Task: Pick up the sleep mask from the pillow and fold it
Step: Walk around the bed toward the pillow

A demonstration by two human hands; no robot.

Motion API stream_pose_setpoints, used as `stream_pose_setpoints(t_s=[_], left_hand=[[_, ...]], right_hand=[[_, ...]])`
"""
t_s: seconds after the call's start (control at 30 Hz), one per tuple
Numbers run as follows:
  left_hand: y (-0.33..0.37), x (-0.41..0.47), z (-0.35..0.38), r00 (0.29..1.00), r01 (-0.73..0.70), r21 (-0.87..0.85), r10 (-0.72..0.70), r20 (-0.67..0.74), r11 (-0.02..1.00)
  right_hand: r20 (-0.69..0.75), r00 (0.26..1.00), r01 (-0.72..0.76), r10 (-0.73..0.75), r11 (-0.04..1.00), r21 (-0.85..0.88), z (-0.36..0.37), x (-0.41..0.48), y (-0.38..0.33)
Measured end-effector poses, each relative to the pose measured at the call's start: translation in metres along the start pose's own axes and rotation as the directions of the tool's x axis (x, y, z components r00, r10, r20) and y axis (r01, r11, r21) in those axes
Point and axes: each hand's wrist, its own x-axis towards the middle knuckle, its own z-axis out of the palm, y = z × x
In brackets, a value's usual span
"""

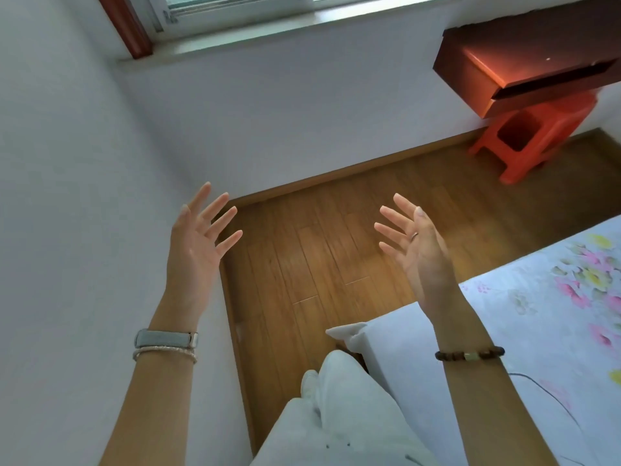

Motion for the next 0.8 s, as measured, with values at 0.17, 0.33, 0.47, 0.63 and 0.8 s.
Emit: stream_pose_setpoints(t_s=[0.17,0.33,0.47,0.63,0.8], left_hand=[[-0.005,0.050,-0.001,0.999,0.027,0.008,-0.027,0.020,1.000],[-0.013,0.114,0.012,0.997,0.058,0.015,-0.059,0.045,0.998],[-0.017,0.181,0.035,0.992,0.075,0.020,-0.077,0.098,0.997],[-0.015,0.268,0.083,0.977,0.083,0.058,-0.093,0.194,0.995],[-0.019,0.332,0.141,0.951,0.077,0.052,-0.089,0.295,0.996]], right_hand=[[-0.028,1.000,-0.001,0.002,0.999,0.041,0.007,0.043,-0.002],[-0.084,0.996,-0.007,0.012,0.998,0.060,0.004,0.098,-0.002],[-0.140,0.990,0.010,0.003,0.996,0.092,-0.008,0.149,-0.009],[-0.237,0.972,0.027,0.005,0.991,0.132,-0.030,0.208,-0.026],[-0.311,0.950,0.033,0.013,0.989,0.142,-0.057,0.251,-0.039]])
